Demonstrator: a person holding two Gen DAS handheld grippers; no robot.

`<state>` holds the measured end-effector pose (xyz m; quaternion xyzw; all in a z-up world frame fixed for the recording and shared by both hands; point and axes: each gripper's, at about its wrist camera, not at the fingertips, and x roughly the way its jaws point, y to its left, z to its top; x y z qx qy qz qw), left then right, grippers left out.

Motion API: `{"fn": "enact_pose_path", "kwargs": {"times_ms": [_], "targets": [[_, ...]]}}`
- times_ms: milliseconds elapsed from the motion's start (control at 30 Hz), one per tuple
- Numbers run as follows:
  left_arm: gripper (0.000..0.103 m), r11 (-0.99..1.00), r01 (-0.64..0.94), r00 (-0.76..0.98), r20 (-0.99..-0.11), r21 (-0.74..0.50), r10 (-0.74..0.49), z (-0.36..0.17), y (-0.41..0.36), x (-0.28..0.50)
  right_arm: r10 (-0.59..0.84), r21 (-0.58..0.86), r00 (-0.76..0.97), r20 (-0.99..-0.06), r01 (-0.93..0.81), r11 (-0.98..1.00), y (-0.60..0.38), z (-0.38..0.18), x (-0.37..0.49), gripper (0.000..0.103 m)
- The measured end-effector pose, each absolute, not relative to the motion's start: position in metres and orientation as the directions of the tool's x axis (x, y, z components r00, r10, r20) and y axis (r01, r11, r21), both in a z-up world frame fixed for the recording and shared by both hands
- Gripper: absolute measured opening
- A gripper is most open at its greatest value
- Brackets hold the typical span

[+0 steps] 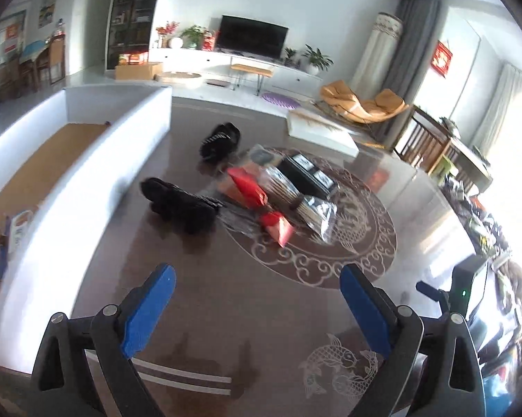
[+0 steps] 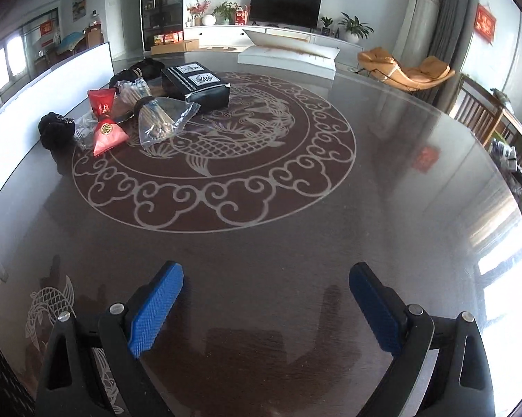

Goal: Organize objects
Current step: 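Bring both open grippers back over the table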

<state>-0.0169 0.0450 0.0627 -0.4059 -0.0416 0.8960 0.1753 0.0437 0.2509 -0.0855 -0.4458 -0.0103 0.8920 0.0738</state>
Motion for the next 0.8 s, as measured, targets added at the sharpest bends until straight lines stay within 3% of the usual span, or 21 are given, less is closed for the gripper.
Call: {"fn": "enact_pose_path", "kwargs": {"times_ms": [133, 300, 467, 533, 800], "targets": [[0.097, -0.944, -0.306, -0.555, -0.782, -0.125, 0.284, 0.016, 0.076, -0.019, 0.126, -0.052, -0.586, -0.801, -0.142, -0.989, 0.247, -0.091, 0.038, 0.103], [0.097, -0.966, -0.255, -0.507, -0.843, -0.052, 0.179, -0.027, 0.069, -0.026, 0.092, -0.015, -0.573, -0.814, -0.138, -0.990, 0.247, -0.092, 0.027, 0.103], [0.097, -0.973, -0.231, -0.531, -0.837, -0.007, 0.133, -0.032, 0.066, -0.024, 0.095, -0.015, -0.573, -0.814, -0.142, -0.990, 0.244, -0.092, 0.010, 0.103], [0.103, -0.973, -0.231, -0.533, -0.837, 0.006, 0.121, -0.038, 0.069, -0.024, 0.098, -0.016, -0.572, -0.814, -0.146, -0.989, 0.243, -0.092, 0.008, 0.103], [0.103, -0.973, -0.232, -0.538, -0.834, 0.004, 0.125, -0.035, 0.069, -0.026, 0.098, -0.016, -0.572, -0.814, -0.147, -0.989, 0.242, -0.092, 0.008, 0.103]]}}
